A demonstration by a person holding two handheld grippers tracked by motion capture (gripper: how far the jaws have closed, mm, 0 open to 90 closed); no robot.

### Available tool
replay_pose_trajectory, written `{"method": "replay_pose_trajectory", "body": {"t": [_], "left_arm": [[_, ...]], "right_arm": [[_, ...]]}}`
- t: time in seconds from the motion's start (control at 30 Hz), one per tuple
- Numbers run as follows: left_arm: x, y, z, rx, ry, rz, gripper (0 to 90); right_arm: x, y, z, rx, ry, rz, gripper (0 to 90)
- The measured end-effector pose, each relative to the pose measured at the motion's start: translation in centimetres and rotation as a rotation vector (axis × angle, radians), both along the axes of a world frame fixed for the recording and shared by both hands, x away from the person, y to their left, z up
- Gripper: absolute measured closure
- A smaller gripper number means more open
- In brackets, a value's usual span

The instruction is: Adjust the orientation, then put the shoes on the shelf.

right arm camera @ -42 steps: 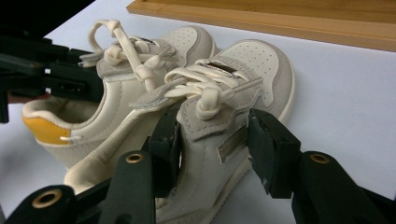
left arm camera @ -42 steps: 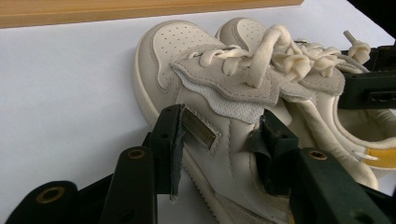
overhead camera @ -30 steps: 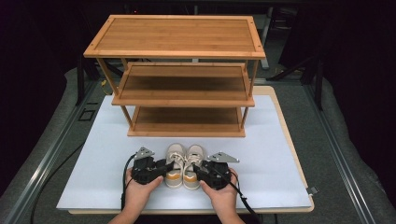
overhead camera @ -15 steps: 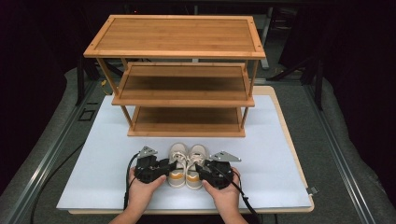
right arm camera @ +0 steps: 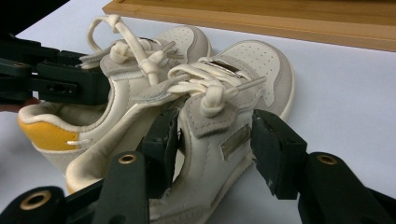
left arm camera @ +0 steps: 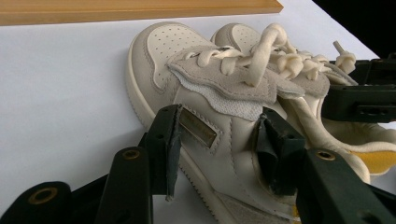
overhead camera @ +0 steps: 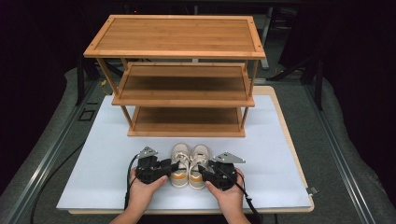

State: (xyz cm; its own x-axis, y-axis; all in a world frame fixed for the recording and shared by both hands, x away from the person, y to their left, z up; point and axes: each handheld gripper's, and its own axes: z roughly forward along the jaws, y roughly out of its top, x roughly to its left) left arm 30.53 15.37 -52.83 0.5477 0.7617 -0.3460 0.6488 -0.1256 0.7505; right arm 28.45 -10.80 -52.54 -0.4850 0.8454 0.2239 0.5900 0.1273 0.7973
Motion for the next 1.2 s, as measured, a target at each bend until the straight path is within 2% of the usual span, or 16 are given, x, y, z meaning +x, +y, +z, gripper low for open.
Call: {"method": "replay_pose_trajectory", "body": {"t": [0.07, 0.23, 0.43, 0.6, 0.7, 0.8, 0.87, 1.0, 1.07, 1.2], "left_arm": [[-0.1, 0.1, 0.0, -0.002, -0.006, -0.006, 52.4], [-0.5, 0.3, 0.0, -0.013, -0.032, -0.012, 50.1], [-0.8, 0.4, 0.1, -0.018, -0.041, -0.005, 50.3], [-0.8, 0.5, 0.2, -0.025, -0.037, -0.02, 52.5], [-0.9, 0.6, 0.1, -0.029, -0.04, -0.011, 52.3], [-1.1, 0.4, 0.2, -0.016, -0.048, -0.005, 53.0], [-1.1, 0.4, 0.3, -0.012, -0.051, 0.002, 53.0], [-1.2, 0.3, 0.2, -0.013, -0.048, 0.019, 52.1], [-1.1, 0.2, 0.2, -0.012, -0.045, 0.021, 53.1], [-1.1, 0.0, 0.1, -0.013, -0.042, 0.034, 53.1]], "right_arm": [[-0.3, -0.1, 0.1, 0.003, 0.005, 0.012, 51.3], [-0.7, -0.1, 0.5, 0.012, -0.028, 0.021, 47.5], [-0.9, 0.0, 0.5, 0.022, -0.029, 0.011, 47.2], [-1.0, 0.0, 0.6, 0.018, -0.042, 0.007, 50.1], [-1.2, -0.1, 0.7, 0.022, -0.054, 0.014, 51.2], [-1.3, 0.0, 0.9, 0.023, -0.073, -0.001, 51.4], [-1.3, 0.0, 0.8, 0.042, -0.071, -0.004, 52.7], [-1.4, 0.1, 0.8, 0.048, -0.056, -0.012, 55.2], [-1.3, 0.2, 0.7, 0.049, -0.063, -0.03, 56.8], [-1.3, 0.3, 0.5, 0.041, -0.05, -0.066, 57.7]]}}
